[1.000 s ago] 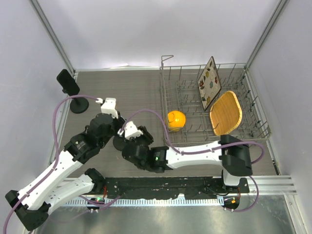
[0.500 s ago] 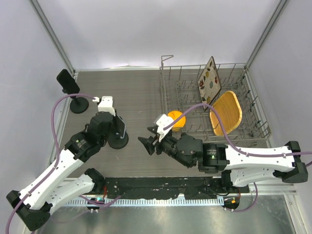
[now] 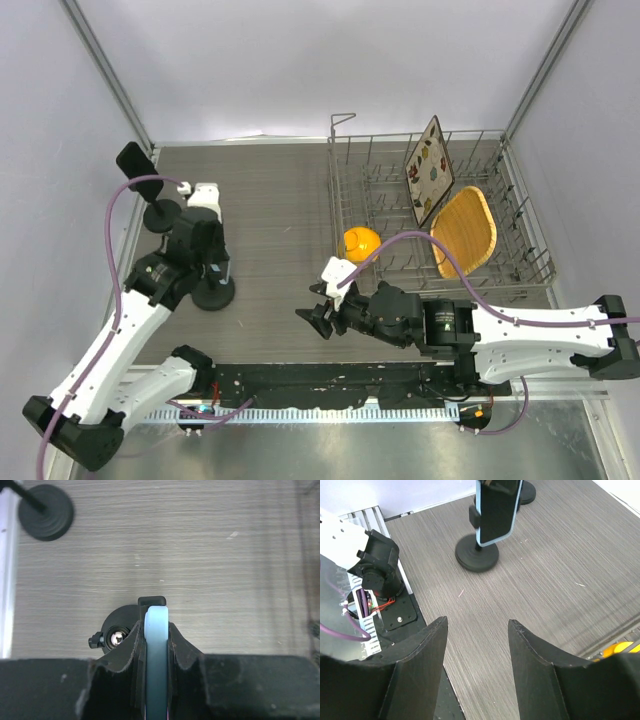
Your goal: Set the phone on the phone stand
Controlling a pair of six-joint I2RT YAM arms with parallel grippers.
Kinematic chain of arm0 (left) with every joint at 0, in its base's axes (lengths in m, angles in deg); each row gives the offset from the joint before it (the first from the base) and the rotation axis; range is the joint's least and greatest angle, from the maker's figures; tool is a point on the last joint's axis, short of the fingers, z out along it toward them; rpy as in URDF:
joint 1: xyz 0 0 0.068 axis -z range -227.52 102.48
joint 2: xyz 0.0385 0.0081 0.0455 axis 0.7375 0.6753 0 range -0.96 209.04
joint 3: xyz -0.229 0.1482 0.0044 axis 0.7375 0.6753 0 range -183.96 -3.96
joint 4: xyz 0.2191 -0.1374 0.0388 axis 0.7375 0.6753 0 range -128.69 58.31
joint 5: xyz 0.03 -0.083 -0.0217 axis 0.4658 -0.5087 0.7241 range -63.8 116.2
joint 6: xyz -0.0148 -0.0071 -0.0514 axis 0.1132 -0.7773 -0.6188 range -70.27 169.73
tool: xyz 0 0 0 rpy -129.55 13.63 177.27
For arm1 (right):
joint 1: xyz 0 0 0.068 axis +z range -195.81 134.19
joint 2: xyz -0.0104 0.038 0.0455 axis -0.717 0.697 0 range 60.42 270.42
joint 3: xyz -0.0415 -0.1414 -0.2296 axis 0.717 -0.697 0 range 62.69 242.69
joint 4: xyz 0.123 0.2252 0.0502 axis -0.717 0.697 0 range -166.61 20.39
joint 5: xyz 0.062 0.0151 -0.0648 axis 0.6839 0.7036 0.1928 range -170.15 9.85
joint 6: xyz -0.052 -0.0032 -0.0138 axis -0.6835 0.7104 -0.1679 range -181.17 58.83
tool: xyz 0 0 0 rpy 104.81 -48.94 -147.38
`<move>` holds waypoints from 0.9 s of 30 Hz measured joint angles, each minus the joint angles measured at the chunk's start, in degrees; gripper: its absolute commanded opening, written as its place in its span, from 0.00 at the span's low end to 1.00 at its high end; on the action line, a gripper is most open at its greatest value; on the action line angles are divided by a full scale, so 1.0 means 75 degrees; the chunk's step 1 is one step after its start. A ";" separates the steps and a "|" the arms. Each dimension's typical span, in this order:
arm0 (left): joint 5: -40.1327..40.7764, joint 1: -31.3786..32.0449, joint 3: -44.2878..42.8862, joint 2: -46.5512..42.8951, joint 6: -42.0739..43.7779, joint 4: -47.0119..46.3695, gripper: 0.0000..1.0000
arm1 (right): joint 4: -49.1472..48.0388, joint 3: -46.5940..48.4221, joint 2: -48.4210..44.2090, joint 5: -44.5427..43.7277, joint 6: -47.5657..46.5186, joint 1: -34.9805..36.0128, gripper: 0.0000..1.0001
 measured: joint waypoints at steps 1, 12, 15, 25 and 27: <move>-0.0128 -0.0353 -0.0143 0.0114 0.0184 0.0096 0.00 | 0.0015 -0.0047 -0.0058 0.0006 0.0009 0.0000 0.57; -0.1445 -0.3564 -0.1352 0.1483 0.1676 -0.0038 0.00 | 0.0423 -0.0277 -0.0746 0.0236 0.0041 0.0000 0.57; -0.2162 -0.4852 -0.1352 0.1830 0.1818 -0.0388 0.00 | 0.0466 -0.0338 -0.1174 0.0428 0.0015 0.0000 0.57; -0.4459 -0.6691 -0.1265 0.2189 0.2938 -0.0670 0.00 | 0.0685 -0.0918 -0.2084 0.1868 -0.0216 -0.0017 0.57; -0.4846 -0.6872 -0.1157 0.2130 0.3226 -0.0772 0.00 | 0.0685 -0.1116 -0.2349 0.2069 -0.0227 -0.0017 0.57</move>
